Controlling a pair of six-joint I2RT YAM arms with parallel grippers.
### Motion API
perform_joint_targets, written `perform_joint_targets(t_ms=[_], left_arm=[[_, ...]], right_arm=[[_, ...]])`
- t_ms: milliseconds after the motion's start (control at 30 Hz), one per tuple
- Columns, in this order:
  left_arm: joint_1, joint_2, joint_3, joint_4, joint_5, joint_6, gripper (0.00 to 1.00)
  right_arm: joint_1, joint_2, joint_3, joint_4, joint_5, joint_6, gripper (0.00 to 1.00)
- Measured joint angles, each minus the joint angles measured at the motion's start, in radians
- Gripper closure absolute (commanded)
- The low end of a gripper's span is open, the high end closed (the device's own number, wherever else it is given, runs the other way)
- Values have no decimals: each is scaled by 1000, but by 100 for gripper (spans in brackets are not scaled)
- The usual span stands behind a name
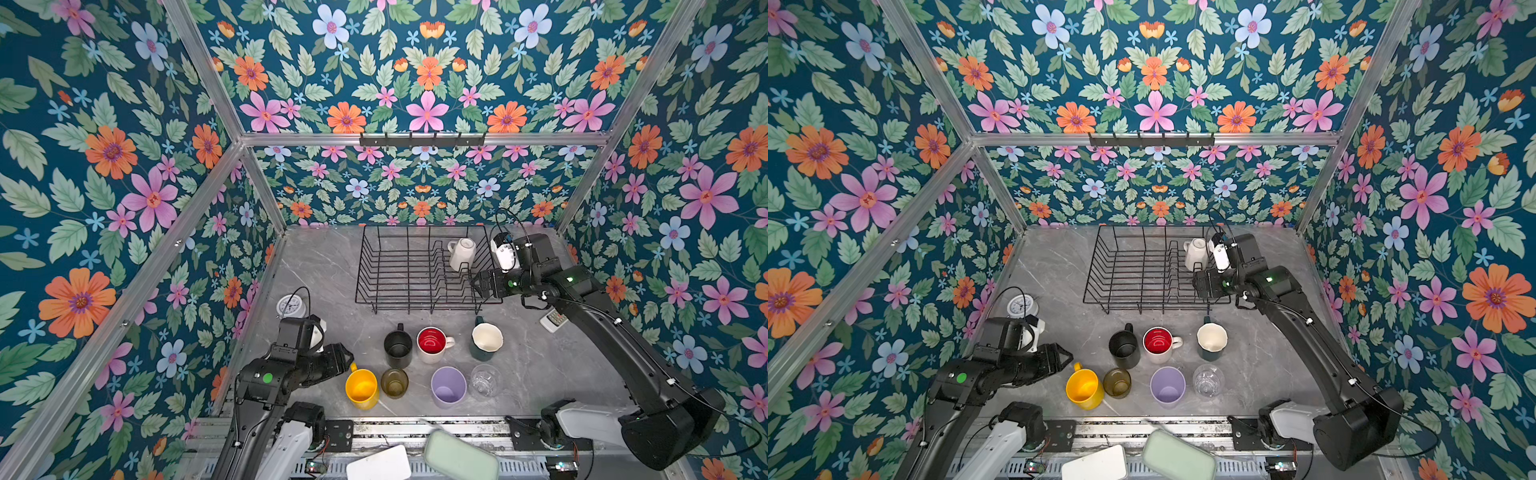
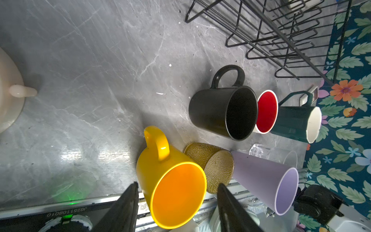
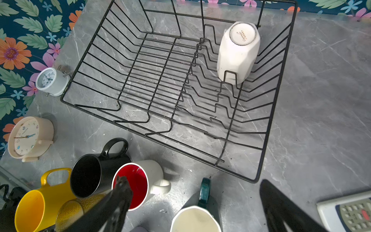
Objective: Load the cups into the dish rack
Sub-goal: 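Lower the left gripper into the yellow mug and grasp its rim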
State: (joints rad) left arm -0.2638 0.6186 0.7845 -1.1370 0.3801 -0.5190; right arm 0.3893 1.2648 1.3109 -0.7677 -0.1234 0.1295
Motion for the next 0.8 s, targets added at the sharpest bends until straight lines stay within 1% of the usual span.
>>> perform_joint_targets(t_ms=[233, 533, 800], left_arm=[[-94, 44, -1, -39, -43, 11, 38], [-266, 93, -20, -40, -122, -58, 41], [-315, 130, -46, -35, -187, -107, 46]], right_arm=[[1, -10, -4, -2, 4, 7, 1], [2, -15, -5, -13, 17, 10, 1], [4, -42, -21, -18, 24, 17, 1]])
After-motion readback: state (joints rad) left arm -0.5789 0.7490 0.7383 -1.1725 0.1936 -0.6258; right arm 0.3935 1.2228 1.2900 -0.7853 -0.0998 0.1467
